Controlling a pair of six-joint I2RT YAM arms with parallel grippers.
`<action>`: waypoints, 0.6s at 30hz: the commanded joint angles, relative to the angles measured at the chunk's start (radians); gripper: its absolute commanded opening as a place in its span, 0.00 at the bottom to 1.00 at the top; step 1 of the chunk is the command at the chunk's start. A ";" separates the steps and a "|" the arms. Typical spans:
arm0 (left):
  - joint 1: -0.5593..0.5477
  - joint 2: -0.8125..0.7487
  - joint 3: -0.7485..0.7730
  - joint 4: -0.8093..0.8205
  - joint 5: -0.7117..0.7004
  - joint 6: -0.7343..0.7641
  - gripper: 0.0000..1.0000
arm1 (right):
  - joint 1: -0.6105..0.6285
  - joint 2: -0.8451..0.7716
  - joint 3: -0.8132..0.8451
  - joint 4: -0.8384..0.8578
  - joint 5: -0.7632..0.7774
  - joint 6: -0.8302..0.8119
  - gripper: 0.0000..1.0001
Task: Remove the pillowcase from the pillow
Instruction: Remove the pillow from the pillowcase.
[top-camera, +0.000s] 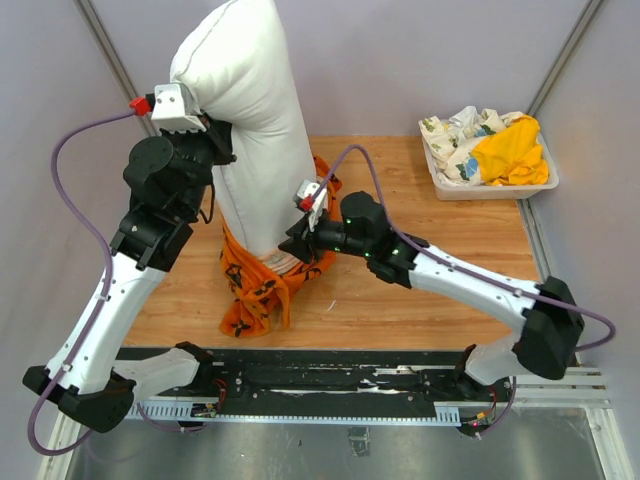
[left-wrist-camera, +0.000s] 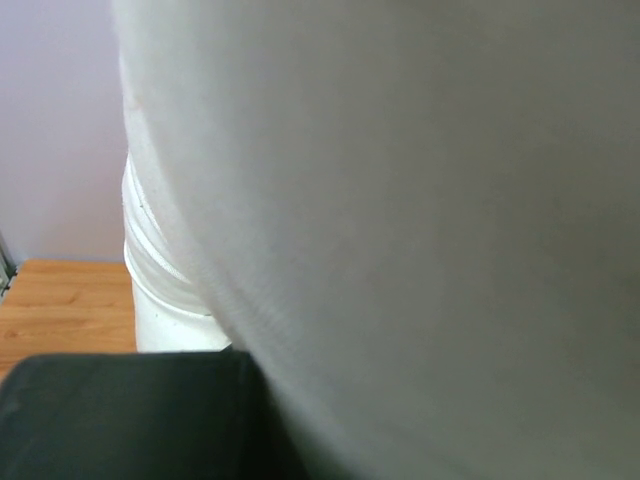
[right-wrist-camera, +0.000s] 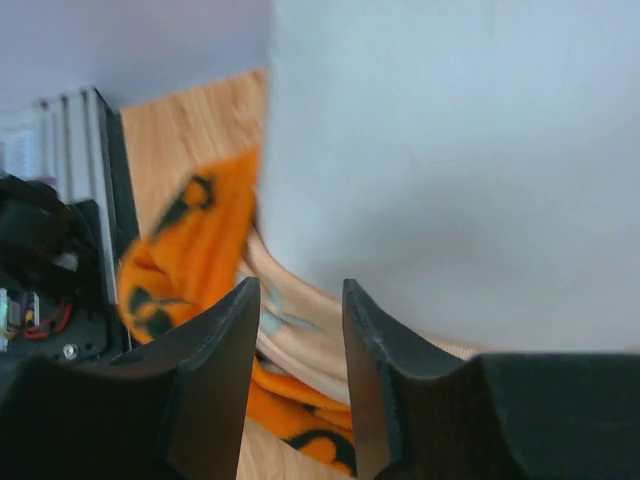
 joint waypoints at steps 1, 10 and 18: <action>0.005 -0.063 0.021 0.255 0.011 -0.021 0.00 | -0.036 0.096 -0.054 0.011 0.034 0.069 0.36; 0.005 -0.067 -0.001 0.275 0.002 -0.015 0.00 | -0.017 0.248 -0.230 0.050 -0.045 0.222 0.14; 0.005 -0.075 0.004 0.287 -0.010 -0.009 0.00 | 0.004 0.177 -0.315 0.009 0.003 0.243 0.14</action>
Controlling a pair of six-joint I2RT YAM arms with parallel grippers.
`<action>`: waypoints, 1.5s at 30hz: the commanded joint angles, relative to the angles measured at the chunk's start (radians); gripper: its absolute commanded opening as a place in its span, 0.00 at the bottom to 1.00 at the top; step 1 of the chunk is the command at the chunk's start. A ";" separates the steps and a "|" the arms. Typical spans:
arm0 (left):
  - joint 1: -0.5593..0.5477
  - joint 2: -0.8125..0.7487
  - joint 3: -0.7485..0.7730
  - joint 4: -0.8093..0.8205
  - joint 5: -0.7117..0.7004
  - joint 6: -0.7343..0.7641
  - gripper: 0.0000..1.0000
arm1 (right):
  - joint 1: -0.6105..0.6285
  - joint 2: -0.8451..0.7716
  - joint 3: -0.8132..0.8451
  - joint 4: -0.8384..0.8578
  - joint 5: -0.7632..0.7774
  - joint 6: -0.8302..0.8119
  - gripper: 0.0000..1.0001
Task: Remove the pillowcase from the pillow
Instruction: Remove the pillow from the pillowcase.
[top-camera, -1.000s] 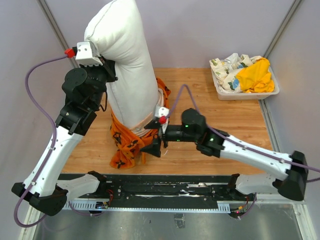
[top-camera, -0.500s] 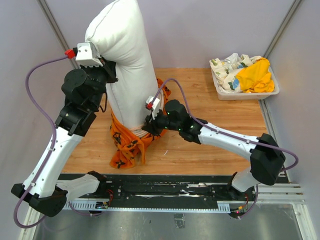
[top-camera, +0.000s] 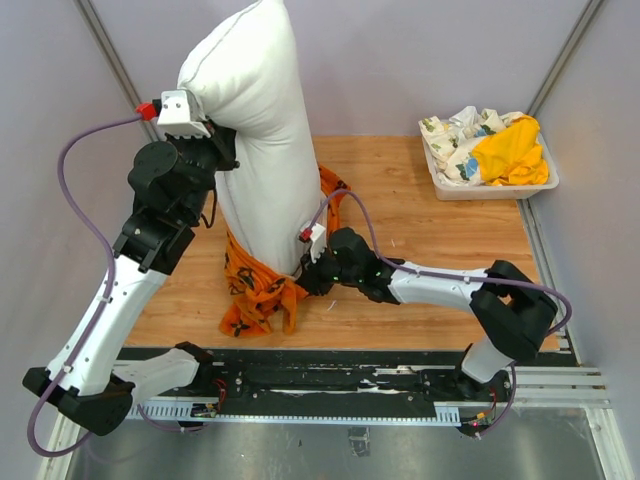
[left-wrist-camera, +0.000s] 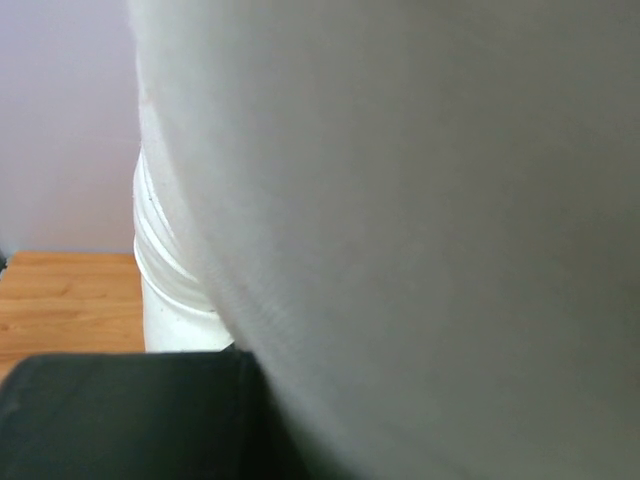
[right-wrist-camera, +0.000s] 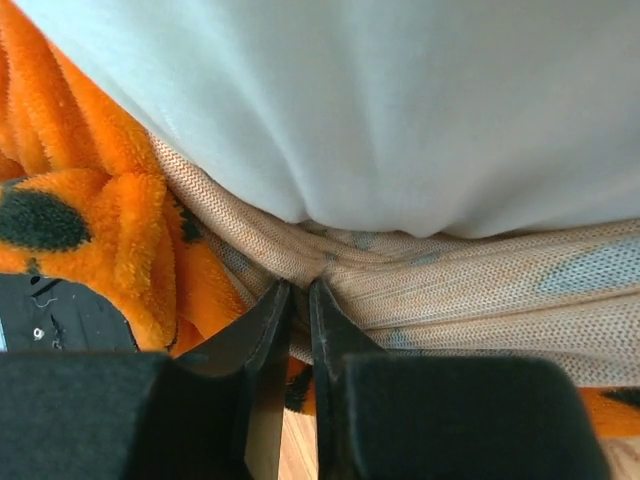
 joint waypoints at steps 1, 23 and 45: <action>0.005 -0.060 0.051 0.280 -0.026 -0.007 0.00 | 0.027 -0.079 0.012 -0.180 0.030 -0.013 0.16; 0.005 -0.235 -0.074 0.376 1.062 0.112 0.00 | -0.475 -0.344 0.029 -0.111 0.177 0.324 0.94; 0.005 -0.341 -0.266 0.772 0.679 -0.011 0.00 | -0.350 0.052 -0.106 0.109 0.059 0.470 0.20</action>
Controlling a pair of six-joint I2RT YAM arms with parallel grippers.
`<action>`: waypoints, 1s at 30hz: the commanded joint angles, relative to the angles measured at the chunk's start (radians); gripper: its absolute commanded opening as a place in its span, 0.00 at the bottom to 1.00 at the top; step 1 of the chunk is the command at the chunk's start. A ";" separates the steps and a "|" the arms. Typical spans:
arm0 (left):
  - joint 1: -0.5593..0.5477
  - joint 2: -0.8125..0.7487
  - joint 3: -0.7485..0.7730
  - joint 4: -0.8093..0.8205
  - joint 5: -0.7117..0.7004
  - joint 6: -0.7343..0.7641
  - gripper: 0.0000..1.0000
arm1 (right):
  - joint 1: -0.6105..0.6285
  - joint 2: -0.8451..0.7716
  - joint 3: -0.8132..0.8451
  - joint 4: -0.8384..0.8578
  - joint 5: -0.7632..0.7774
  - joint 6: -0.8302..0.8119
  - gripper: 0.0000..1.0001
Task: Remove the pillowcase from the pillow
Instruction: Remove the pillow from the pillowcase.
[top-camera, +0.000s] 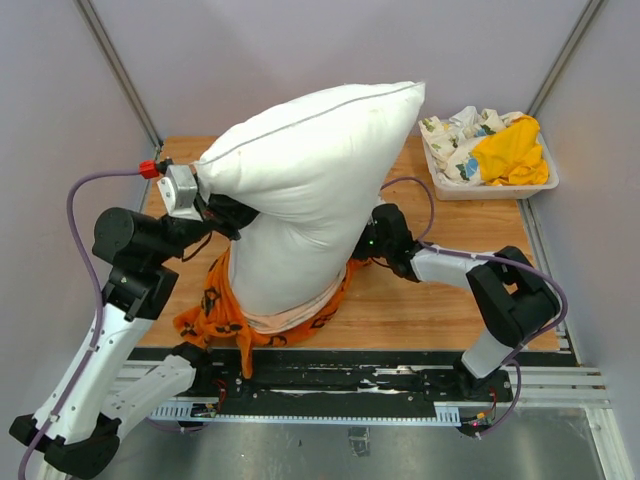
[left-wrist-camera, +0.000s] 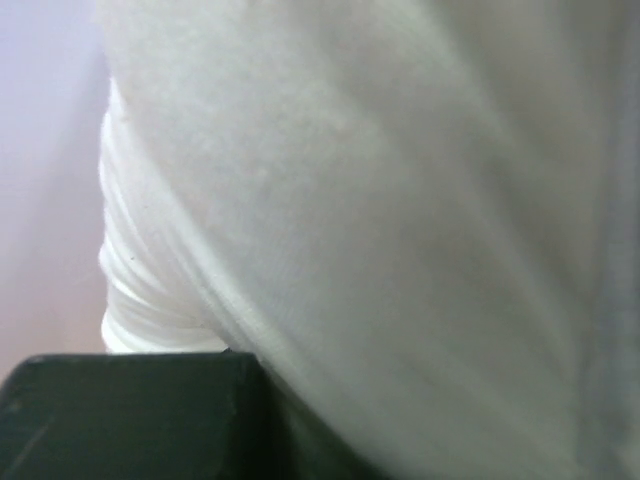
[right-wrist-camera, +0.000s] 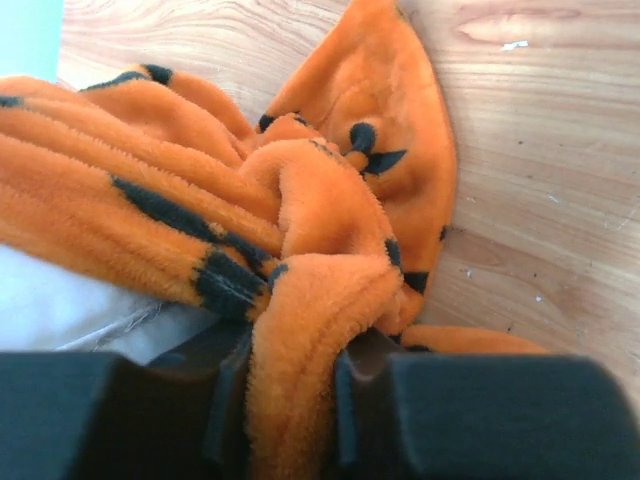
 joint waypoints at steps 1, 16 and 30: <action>-0.002 -0.095 -0.034 0.530 -0.438 -0.052 0.00 | 0.010 0.020 -0.037 0.026 -0.010 0.001 0.10; -0.002 0.037 0.080 0.912 -0.947 -0.143 0.00 | 0.123 0.104 -0.035 -0.070 0.070 -0.057 0.01; -0.002 0.077 0.207 0.775 -0.956 -0.102 0.00 | -0.039 -0.148 -0.002 -0.203 0.045 -0.151 0.88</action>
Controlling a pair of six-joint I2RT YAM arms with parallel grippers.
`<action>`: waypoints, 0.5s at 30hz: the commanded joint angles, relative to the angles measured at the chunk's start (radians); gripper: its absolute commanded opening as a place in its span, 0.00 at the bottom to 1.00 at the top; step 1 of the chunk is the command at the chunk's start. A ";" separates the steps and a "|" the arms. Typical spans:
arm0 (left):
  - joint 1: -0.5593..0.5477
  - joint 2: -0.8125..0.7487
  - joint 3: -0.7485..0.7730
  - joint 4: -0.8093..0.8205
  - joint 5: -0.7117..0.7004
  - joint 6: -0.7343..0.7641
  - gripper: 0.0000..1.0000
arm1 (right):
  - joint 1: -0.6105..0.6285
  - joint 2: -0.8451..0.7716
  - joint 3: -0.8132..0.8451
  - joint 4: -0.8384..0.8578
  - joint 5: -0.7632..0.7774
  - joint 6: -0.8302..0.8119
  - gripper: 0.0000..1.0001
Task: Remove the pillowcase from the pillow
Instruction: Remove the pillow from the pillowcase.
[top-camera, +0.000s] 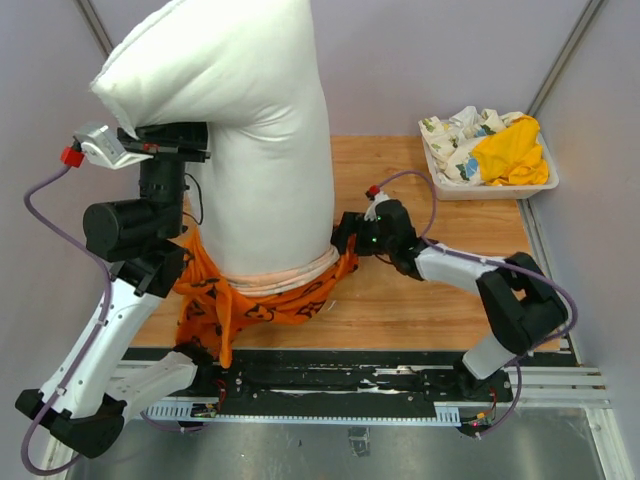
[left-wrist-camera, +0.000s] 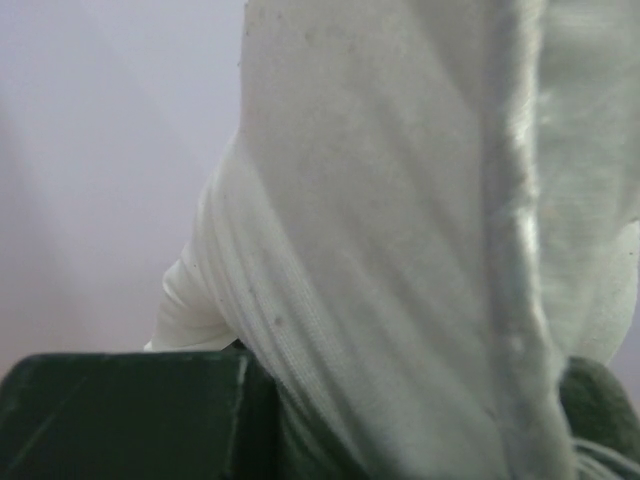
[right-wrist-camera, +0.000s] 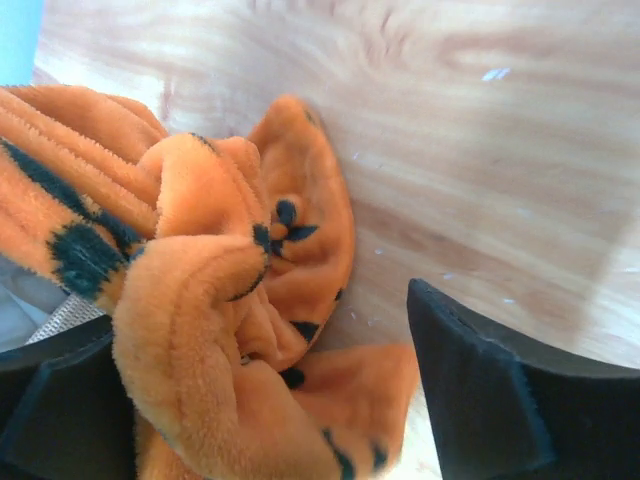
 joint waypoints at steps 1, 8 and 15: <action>0.008 -0.031 0.165 0.347 -0.036 0.038 0.00 | -0.068 -0.223 -0.007 -0.211 0.074 -0.103 0.91; 0.008 0.162 0.318 0.134 -0.055 0.166 0.00 | -0.073 -0.577 0.035 -0.310 0.247 -0.189 0.99; 0.008 0.326 0.441 0.010 -0.156 0.256 0.00 | -0.076 -0.834 -0.060 -0.300 0.503 -0.180 0.99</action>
